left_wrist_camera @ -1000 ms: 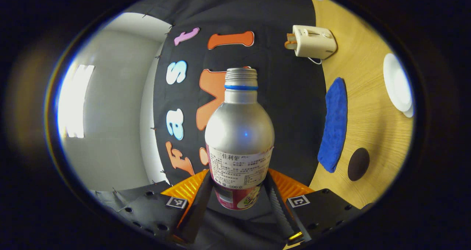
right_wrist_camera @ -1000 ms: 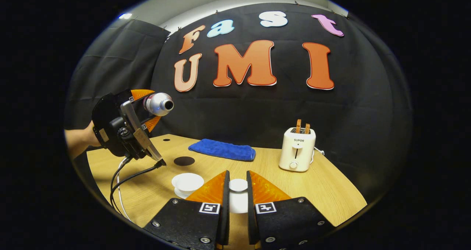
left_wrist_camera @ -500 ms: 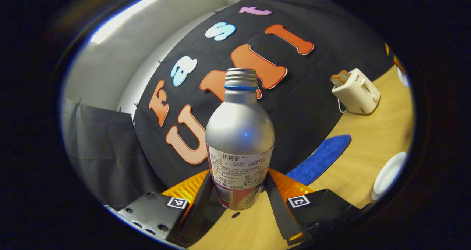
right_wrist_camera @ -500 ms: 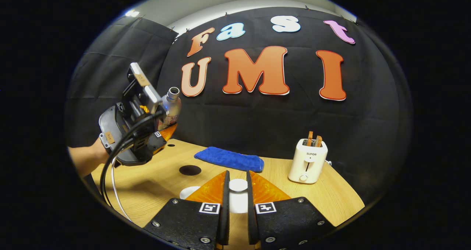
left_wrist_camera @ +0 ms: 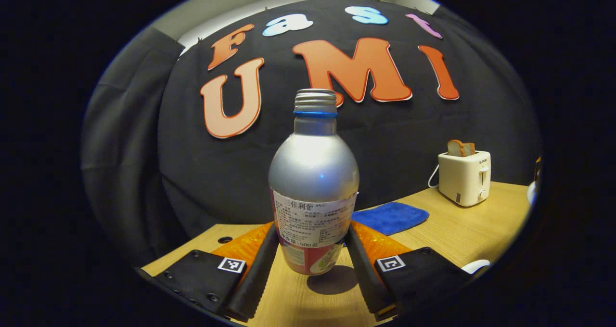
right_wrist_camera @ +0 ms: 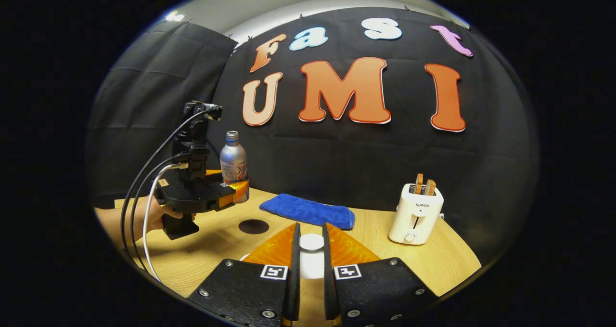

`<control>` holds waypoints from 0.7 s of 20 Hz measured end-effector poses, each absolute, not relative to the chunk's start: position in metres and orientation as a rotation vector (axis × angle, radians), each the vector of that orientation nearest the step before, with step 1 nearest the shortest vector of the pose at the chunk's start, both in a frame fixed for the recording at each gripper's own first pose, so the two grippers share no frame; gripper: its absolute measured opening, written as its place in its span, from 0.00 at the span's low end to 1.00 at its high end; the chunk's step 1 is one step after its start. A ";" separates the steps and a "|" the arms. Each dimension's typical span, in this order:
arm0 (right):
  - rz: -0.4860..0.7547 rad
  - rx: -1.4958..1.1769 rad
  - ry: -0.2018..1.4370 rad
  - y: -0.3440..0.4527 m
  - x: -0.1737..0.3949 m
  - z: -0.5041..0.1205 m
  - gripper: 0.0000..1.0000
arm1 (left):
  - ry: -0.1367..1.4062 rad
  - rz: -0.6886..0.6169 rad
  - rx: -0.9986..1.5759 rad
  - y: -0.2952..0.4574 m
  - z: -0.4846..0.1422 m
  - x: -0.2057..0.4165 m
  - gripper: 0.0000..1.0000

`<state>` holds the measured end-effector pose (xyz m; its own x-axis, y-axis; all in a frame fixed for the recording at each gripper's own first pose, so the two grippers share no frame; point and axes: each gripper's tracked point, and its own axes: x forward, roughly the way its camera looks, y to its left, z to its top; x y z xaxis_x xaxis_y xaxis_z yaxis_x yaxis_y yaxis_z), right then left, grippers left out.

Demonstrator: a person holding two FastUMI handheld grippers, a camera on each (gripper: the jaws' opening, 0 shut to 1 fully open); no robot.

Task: Open the teacup lid with one hand, grasp the water bottle and pour water into the teacup with the other hand; after pouring, place the water bottle on the coaster and then close the teacup lid.

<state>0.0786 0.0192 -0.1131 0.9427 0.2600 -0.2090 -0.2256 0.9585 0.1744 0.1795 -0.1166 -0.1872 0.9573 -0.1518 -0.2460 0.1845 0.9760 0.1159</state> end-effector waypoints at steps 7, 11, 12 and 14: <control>0.270 0.153 0.245 0.031 0.085 -0.121 0.20 | 0.359 -0.207 -0.028 -0.116 -0.234 0.208 0.83; 0.285 0.149 0.262 0.039 0.085 -0.127 0.20 | 0.394 -0.213 -0.025 -0.120 -0.252 0.217 0.84; 0.291 0.150 0.264 0.041 0.085 -0.127 0.21 | 0.404 -0.212 -0.034 -0.120 -0.257 0.217 0.84; 0.301 0.151 0.267 0.046 0.085 -0.128 0.21 | 0.431 -0.213 -0.050 -0.123 -0.267 0.216 0.80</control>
